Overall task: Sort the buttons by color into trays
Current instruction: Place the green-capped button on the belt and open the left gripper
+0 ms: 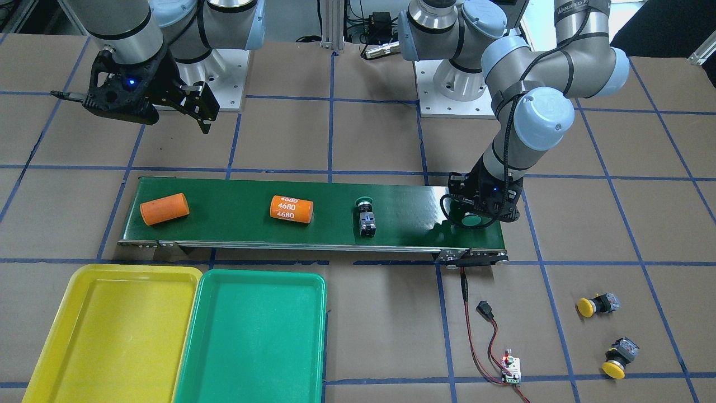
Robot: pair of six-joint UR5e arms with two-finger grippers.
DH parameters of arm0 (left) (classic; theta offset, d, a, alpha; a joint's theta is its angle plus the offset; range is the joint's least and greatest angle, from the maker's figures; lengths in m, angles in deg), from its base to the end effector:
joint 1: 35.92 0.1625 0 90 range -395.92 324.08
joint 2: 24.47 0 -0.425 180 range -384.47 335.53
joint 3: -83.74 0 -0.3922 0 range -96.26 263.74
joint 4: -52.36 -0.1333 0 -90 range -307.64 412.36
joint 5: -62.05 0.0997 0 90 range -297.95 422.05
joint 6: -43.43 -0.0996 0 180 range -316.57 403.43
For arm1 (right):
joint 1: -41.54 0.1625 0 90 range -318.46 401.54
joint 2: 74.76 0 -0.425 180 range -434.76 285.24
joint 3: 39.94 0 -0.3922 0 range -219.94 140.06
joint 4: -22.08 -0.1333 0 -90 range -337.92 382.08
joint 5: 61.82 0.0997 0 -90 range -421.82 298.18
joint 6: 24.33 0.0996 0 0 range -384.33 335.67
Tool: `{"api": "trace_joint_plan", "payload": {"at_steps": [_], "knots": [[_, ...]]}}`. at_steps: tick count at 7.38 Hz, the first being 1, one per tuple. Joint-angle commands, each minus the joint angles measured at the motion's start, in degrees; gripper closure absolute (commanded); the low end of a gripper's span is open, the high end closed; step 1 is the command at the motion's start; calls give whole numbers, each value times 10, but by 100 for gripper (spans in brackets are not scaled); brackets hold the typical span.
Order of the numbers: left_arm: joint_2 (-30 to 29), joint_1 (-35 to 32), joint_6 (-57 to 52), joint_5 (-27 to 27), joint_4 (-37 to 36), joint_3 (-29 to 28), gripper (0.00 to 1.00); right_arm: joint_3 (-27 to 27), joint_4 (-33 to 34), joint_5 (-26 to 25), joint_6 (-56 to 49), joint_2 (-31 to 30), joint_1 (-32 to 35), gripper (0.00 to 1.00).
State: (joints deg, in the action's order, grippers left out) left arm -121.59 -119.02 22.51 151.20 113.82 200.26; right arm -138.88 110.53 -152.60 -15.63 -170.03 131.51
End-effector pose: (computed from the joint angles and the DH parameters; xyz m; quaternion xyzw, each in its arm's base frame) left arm -0.0774 -0.4824 0.2589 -0.1216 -0.9916 -0.0414 0.0179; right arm 0.1317 -0.4427 0.4524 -0.0757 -0.9961 -0.0449 0.0102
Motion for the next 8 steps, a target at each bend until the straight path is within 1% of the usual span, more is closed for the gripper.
{"api": "trace_joint_plan", "payload": {"at_steps": [1,3,4,5,6,8], "knots": [[-16,0,13,-6,-37,6,1,1,1,0,0,0,-1,0],[2,0,9,-7,-30,-10,0,1,1,1,0,0,0,0],[1,10,6,-6,-20,-36,0,1,1,1,1,0,0,0],[-11,32,-21,-1,32,-84,0,0,0,-1,-1,0,0,0],[-34,74,-106,1,63,-132,0,0,1,0,0,0,0,0],[-100,158,-329,1,49,-192,0,0,0,0,-2,0,0,0]]}}
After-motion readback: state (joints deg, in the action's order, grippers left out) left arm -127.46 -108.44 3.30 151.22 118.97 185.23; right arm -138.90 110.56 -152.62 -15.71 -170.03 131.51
